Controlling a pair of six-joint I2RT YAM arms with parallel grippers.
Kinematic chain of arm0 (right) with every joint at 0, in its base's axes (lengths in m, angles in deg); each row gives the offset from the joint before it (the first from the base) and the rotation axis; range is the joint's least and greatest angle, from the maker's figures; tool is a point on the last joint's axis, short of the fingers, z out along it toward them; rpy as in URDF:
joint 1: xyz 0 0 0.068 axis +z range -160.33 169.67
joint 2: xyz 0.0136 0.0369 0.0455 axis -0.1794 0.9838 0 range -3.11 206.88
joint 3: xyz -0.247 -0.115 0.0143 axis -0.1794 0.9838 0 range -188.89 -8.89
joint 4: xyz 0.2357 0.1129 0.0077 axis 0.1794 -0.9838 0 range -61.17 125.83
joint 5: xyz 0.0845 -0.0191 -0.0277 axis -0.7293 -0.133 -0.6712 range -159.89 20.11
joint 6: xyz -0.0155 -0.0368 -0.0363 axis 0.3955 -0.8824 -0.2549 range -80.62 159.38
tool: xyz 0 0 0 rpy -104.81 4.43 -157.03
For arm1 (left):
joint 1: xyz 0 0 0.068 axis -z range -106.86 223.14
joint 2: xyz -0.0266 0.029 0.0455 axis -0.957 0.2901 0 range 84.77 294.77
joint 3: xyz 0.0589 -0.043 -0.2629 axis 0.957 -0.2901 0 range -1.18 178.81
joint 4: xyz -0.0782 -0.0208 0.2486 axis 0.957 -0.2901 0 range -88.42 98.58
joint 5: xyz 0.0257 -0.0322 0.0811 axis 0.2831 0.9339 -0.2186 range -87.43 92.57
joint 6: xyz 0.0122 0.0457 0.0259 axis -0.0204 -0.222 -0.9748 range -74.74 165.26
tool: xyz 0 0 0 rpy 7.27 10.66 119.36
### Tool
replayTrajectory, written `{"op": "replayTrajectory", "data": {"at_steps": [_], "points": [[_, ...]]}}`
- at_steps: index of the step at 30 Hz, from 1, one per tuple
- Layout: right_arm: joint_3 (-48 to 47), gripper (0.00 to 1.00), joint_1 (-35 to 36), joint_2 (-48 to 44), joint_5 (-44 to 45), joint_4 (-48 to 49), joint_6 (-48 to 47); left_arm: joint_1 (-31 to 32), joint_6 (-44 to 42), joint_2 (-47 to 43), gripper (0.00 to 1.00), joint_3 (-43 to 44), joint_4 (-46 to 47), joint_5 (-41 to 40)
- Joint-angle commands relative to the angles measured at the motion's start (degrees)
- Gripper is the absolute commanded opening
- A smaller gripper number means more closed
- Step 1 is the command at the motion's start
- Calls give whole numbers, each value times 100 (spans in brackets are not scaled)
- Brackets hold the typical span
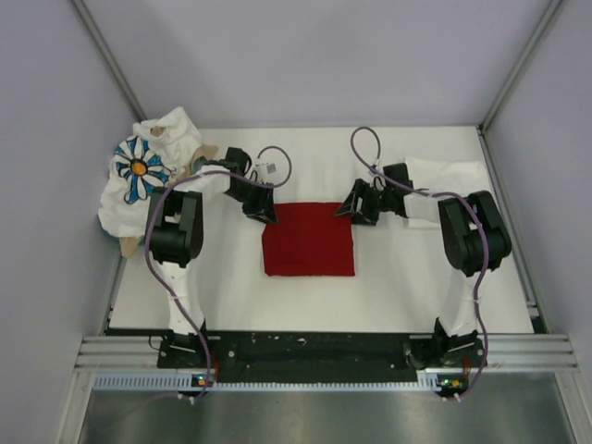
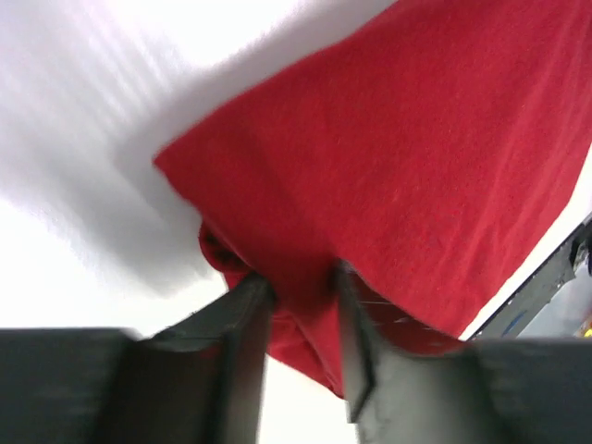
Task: Fold and stack the t-shirts
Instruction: Put the neatly folded tshirt into the corner of the board with the right arm
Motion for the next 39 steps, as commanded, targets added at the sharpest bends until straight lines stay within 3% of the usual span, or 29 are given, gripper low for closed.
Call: {"op": "replayTrajectory", "data": {"at_steps": [1,3,9,13,14,16,18,20,28,39], "points": [[-161,62,99,380,-71,341,259,-4,69,357,25,535,-3,896],[-187,53,108,415,-123,420,294,-4,69,375,1,527,128,1028],[-389,4,108,608,-413,517,497,-100,350,480,0,535,322,1151],[-530,0,99,521,-422,315,347,-250,359,630,0,623,331,1152],[-582,0,108,495,-414,245,278,-276,246,708,2,771,105,1038],[-688,0,99,433,-361,-44,85,-303,-174,823,31,1184,-361,504],[-828,0,108,372,-204,-456,-249,-311,-536,797,80,1492,-643,64],[-969,0,82,319,25,-879,-618,-364,-791,622,97,1529,-749,-175],[-1409,0,-103,99,456,-2251,-1911,-961,-1513,-142,99,1555,-1321,-447],[-2340,0,-419,-270,1449,-3700,-3281,-1041,-1997,-1268,99,422,-1181,-677]]}}
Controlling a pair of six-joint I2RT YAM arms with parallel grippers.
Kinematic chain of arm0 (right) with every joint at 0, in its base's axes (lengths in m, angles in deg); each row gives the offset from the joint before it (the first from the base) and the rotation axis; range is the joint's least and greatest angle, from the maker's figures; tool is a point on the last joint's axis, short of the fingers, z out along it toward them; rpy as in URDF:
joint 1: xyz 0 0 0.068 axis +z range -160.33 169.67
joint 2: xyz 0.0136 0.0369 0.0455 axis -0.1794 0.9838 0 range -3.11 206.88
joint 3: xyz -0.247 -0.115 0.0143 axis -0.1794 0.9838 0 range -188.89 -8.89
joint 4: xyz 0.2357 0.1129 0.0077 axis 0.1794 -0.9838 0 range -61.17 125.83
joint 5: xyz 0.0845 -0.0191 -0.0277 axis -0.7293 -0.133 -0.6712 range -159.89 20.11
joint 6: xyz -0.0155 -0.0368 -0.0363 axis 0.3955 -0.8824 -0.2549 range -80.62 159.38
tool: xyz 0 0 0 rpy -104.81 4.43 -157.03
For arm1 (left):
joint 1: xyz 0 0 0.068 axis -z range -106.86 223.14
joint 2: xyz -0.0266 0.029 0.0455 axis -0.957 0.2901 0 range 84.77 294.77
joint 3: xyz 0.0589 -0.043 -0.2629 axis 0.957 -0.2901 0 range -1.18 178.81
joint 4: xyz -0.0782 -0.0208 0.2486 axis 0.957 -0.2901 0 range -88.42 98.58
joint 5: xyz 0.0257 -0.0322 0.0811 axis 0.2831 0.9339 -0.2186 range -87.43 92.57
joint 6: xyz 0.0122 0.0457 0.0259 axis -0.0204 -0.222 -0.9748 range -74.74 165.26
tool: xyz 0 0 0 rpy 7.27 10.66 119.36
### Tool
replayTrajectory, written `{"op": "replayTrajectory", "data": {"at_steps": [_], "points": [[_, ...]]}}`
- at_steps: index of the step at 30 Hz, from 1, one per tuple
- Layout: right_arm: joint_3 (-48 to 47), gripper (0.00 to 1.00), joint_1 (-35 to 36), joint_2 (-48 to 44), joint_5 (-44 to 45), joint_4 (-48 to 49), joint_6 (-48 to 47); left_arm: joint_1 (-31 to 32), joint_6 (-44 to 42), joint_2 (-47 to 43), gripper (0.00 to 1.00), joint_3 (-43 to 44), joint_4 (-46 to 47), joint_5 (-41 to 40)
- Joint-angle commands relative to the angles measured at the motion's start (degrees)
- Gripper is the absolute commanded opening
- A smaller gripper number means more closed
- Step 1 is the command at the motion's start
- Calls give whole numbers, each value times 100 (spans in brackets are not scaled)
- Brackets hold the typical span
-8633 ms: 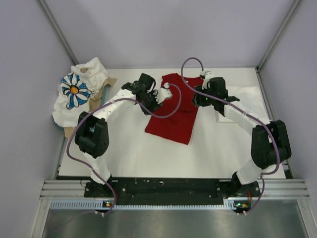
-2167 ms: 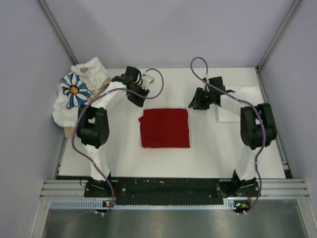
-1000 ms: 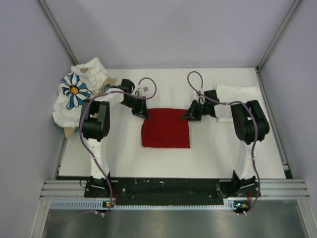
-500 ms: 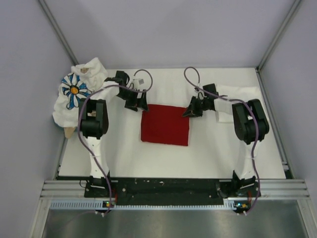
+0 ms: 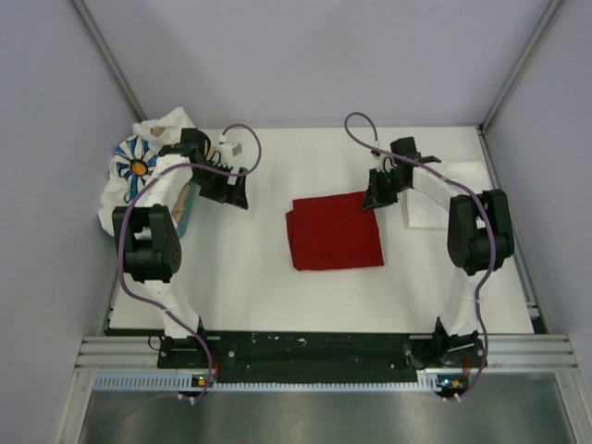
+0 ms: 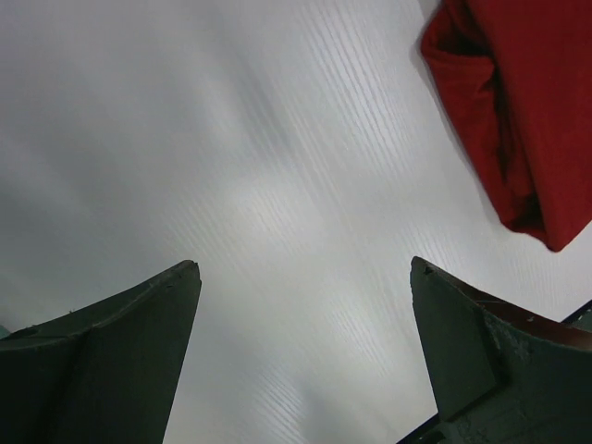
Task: Fold and stack the t-shirts
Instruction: Put the neatly folded tshirt into the corner of the board with the right arm
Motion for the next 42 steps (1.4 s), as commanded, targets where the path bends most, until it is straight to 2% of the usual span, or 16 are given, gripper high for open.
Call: {"op": "replayTrajectory", "data": {"at_steps": [1,11,25,42], "points": [[-727,0,-135,-351,654,-864,-928,34,-283,-475,99,-335,-3,-32],[-2493,0,-267,9,2402,-2605,-1729,43,-275,-730,99,-485,50,-67],[-4129,0,-276,405,4520,-3089,-2467,43,-222,-677,99,-520,59,30],[-4569,0,-285,-69,5321,-3256,-2942,52,-222,-686,99,-546,77,38]]}}
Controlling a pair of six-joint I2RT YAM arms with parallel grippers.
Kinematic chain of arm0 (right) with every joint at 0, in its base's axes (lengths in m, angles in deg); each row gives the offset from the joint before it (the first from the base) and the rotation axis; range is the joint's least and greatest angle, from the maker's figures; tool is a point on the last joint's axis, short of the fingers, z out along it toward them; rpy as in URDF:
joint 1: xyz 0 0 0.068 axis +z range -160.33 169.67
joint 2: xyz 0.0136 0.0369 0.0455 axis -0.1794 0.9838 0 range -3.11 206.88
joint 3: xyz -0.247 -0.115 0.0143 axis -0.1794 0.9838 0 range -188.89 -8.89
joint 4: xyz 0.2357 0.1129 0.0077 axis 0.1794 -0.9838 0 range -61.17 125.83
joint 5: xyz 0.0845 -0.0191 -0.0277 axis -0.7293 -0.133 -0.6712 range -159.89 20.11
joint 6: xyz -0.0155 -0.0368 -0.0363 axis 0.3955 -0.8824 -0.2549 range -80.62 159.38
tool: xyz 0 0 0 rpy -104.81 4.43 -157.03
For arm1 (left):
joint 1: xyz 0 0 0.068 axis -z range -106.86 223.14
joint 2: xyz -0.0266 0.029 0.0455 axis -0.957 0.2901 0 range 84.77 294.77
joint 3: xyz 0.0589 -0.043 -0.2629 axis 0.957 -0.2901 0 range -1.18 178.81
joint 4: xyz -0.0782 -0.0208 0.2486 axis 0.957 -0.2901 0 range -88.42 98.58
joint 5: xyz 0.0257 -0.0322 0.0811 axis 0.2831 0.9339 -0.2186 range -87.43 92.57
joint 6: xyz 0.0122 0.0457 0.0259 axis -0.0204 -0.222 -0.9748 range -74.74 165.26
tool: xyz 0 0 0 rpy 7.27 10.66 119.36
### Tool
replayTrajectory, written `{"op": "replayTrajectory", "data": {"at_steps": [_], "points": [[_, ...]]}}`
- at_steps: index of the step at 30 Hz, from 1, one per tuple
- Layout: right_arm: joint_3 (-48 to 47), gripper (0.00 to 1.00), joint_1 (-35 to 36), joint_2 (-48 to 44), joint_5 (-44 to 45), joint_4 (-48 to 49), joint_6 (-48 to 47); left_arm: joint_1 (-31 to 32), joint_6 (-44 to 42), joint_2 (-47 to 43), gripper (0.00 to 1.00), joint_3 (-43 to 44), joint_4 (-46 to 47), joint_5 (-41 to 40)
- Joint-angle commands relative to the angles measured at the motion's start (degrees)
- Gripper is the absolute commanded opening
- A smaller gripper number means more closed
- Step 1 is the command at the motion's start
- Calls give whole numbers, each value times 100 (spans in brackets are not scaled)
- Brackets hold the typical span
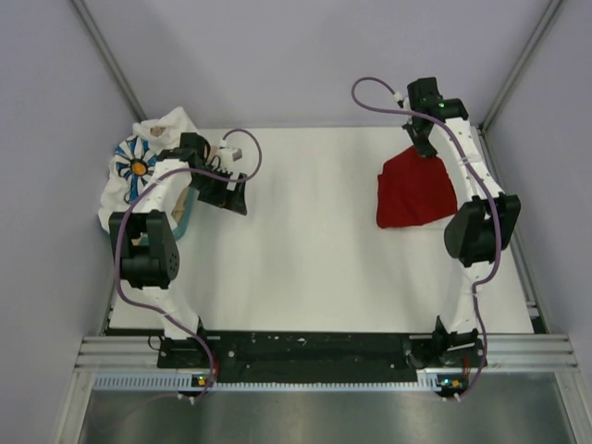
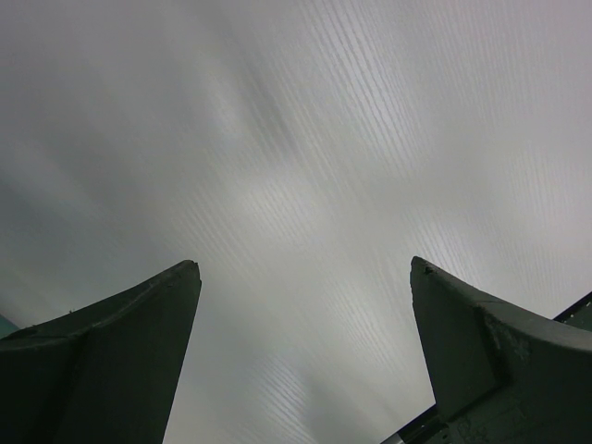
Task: Fold and stack the t-shirts
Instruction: Put the neatly folded tshirt into the corner of the board with the right arm
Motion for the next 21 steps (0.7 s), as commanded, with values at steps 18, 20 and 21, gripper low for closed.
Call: {"op": "replayTrajectory", "data": {"at_steps": [18,20,21], "points": [[-524,0,-68,-1227,-44,-15,-355,12,-49,-181,99,33,68,84],[-533,0,-60,-1315,-193,-6,-329,4,-49,-164,99,51,68,84],[-524,0,-60,-1350,-263,-6,-329,12,-40,-146,99,60,68,84]]}}
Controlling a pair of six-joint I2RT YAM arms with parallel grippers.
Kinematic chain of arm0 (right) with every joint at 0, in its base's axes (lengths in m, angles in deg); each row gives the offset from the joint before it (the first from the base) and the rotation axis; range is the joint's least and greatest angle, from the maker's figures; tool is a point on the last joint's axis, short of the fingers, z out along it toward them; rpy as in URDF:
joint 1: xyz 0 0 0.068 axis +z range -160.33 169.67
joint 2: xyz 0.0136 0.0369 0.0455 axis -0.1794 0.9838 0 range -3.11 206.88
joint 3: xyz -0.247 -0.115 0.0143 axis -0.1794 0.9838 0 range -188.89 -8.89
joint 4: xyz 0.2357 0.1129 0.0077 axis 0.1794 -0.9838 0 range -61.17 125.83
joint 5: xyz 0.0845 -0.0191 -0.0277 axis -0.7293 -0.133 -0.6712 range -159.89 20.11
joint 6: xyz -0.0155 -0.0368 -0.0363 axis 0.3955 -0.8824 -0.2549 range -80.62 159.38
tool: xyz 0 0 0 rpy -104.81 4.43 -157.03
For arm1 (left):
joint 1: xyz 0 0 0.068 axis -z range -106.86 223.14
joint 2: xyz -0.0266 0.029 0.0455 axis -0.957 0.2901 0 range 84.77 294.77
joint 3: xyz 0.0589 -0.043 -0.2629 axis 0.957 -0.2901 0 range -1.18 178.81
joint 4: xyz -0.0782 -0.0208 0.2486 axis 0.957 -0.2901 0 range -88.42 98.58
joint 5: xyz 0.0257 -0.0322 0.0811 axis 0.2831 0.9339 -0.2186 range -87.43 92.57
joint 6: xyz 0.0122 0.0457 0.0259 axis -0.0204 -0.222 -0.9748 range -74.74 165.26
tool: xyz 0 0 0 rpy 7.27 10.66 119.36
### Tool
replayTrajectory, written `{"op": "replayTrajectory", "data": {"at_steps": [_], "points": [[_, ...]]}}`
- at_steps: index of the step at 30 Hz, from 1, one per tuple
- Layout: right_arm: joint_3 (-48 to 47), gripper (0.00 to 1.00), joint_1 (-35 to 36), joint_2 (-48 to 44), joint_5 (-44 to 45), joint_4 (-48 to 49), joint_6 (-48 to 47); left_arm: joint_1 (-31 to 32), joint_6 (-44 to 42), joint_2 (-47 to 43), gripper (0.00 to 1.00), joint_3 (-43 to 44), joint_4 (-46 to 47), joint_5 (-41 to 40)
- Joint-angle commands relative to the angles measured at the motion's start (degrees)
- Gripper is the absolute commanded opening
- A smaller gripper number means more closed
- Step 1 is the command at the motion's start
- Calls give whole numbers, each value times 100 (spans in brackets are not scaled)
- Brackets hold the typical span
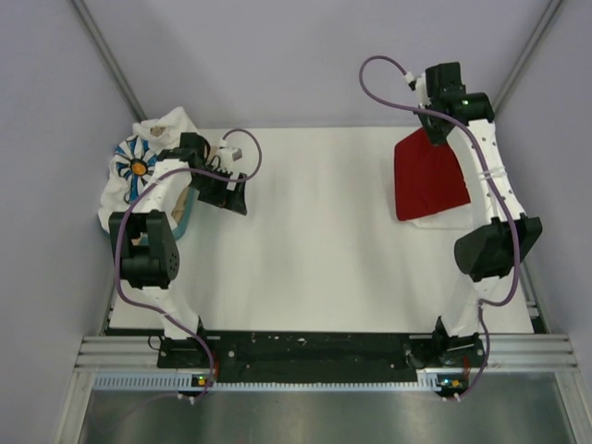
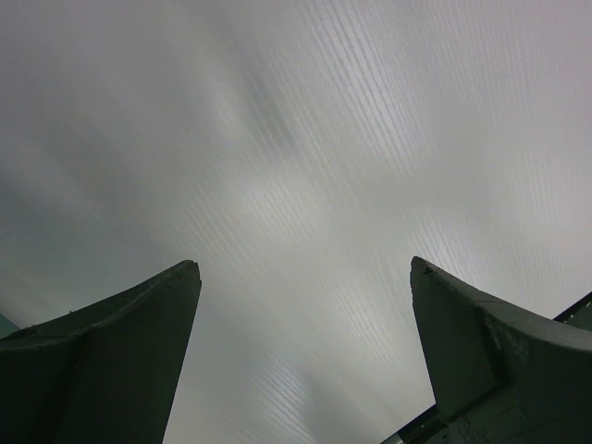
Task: Fold and stack the t-shirts
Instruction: Put the neatly folded tshirt into the corner of the board with the right arm
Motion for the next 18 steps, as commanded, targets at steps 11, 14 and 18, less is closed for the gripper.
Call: {"op": "replayTrajectory", "data": {"at_steps": [11,14,18], "points": [[210,0,-244,-437,-143,469,-556,13,-90,-172,99,42,57,88],[368,0,-384,-253,-257,636,-784,4,-108,-181,99,7,66,88],[404,0,-551,107,-65,768,-934,12,-117,-190,99,16,66,71]]}}
